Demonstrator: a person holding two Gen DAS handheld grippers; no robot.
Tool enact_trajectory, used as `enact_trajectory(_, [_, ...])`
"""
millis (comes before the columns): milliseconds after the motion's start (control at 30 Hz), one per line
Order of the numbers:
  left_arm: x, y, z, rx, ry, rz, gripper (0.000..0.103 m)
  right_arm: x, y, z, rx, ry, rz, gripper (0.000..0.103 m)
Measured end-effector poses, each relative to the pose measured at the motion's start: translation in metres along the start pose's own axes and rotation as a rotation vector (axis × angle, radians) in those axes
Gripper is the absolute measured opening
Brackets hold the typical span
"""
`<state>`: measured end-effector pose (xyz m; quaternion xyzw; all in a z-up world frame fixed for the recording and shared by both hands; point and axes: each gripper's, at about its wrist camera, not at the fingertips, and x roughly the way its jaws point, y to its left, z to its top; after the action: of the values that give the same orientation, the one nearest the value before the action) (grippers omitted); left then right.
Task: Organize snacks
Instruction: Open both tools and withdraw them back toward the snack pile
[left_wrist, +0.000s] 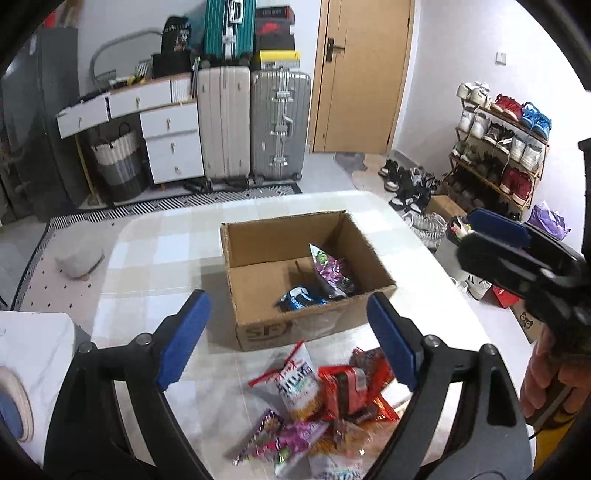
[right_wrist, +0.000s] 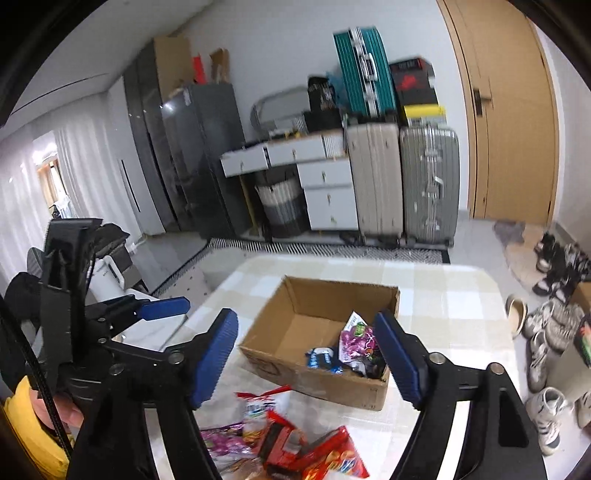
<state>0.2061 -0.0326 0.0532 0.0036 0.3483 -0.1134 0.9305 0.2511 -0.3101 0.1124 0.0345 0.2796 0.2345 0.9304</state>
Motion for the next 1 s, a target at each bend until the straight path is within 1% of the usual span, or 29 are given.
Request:
enact_trajectory(33, [-0.011, -0.002, -0.003, 0.002, -0.012, 0.003, 0.086, -0.01, 0.006, -0.002, -0.004, -0.016, 0.005, 0.084])
enact_trajectory(167, [-0.058, -0.012, -0.02, 0.002, -0.052, -0.005, 0.087, -0.053, 0.028, -0.01, -0.028, -0.075, 0.009, 0.086])
enact_trajectory(233, [-0.081, -0.017, -0.03, -0.003, -0.074, -0.004, 0.087, -0.075, 0.038, -0.018, -0.036, -0.111, 0.006, 0.091])
enact_trajectory(300, [-0.1, -0.021, -0.041, -0.005, -0.098, -0.005, 0.091, -0.096, 0.047, -0.027, -0.042, -0.148, 0.006, 0.092])
enact_trajectory(333, [-0.112, -0.023, -0.047, -0.005, -0.115, 0.0, 0.098, -0.106, 0.051, -0.032, -0.046, -0.166, 0.007, 0.093])
enact_trajectory(367, [-0.122, -0.025, -0.053, -0.007, -0.13, 0.003, 0.102, -0.115, 0.056, -0.037, -0.051, -0.185, 0.006, 0.094])
enact_trajectory(500, [-0.157, -0.032, -0.077, -0.007, -0.192, 0.01, 0.102, -0.143, 0.069, -0.061, -0.06, -0.238, -0.004, 0.098])
enact_trajectory(600, [-0.182, -0.033, -0.098, -0.016, -0.241, 0.025, 0.102, -0.156, 0.074, -0.078, -0.08, -0.265, -0.021, 0.1])
enact_trajectory(700, [-0.195, -0.033, -0.12, -0.021, -0.247, 0.029, 0.102, -0.166, 0.078, -0.096, -0.088, -0.29, -0.023, 0.102])
enact_trajectory(800, [-0.193, -0.03, -0.138, -0.017, -0.229, 0.021, 0.102, -0.168, 0.077, -0.114, -0.09, -0.288, -0.031, 0.102])
enact_trajectory(900, [-0.184, -0.026, -0.162, -0.019, -0.197, 0.017, 0.102, -0.167, 0.075, -0.134, -0.086, -0.288, -0.036, 0.102])
enact_trajectory(933, [-0.181, -0.025, -0.172, -0.018, -0.181, 0.005, 0.102, -0.166, 0.073, -0.141, -0.086, -0.285, -0.042, 0.102])
enact_trajectory(1000, [-0.161, -0.022, -0.182, -0.006, -0.145, -0.011, 0.102, -0.161, 0.071, -0.151, -0.078, -0.268, -0.045, 0.102])
